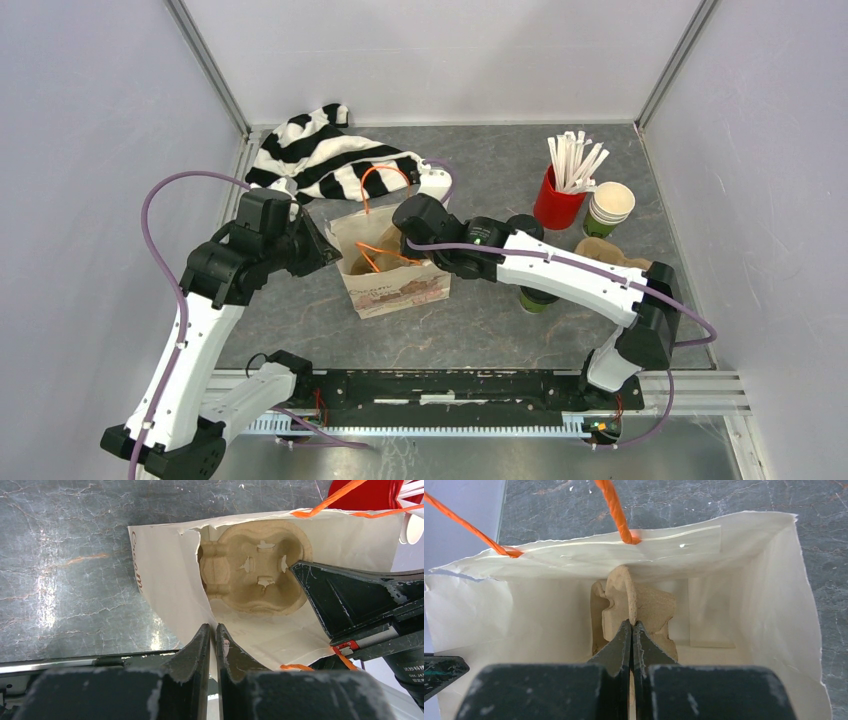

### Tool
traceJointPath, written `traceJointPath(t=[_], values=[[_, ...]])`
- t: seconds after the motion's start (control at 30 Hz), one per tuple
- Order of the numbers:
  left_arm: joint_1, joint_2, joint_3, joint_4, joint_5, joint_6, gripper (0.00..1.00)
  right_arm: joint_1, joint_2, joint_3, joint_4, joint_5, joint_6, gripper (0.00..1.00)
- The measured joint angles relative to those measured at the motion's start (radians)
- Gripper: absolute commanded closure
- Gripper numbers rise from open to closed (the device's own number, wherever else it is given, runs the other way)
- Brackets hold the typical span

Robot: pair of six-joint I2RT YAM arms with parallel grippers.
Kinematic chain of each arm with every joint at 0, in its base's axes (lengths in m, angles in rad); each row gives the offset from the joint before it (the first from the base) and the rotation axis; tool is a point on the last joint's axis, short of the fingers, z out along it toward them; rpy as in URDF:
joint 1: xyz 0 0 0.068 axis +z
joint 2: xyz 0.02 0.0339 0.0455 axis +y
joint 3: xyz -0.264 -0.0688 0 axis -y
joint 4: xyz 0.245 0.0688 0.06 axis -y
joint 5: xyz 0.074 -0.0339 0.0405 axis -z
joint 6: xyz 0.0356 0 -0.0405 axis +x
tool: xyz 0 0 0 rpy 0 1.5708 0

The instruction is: Pack the takeout coffee

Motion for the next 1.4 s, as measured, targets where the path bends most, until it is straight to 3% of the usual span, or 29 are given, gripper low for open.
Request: traceJointPath(t=[0.4,0.57,0.7,0.83,1.2,1.4], values=[[0.000,0.000,-0.004,0.000,0.000,0.000,0.85,0.000,0.011,-0.008,0.028,-0.026,-0.001,0.97],[0.000,0.000,-0.006,0.000,0.000,0.000,0.85,0.000,0.013,-0.006,0.021,-0.025,0.000,0.67],[0.000,0.000,-0.007,0.000,-0.001,0.000,0.83,-0.007,0.060,0.093,-0.129,-0.014,-0.013,0.51],[0.000,0.000,-0.007,-0.002,-0.009,0.000,0.79,-0.013,0.072,0.206,-0.246,-0.021,-0.083,0.43],[0.000,0.034,0.030,-0.034,-0.055,0.015,0.61,-0.027,-0.072,0.327,-0.319,-0.111,-0.246,0.19],[0.000,0.069,0.055,-0.053,-0.100,0.036,0.56,-0.185,-0.144,0.244,-0.345,-0.168,-0.349,0.16]])
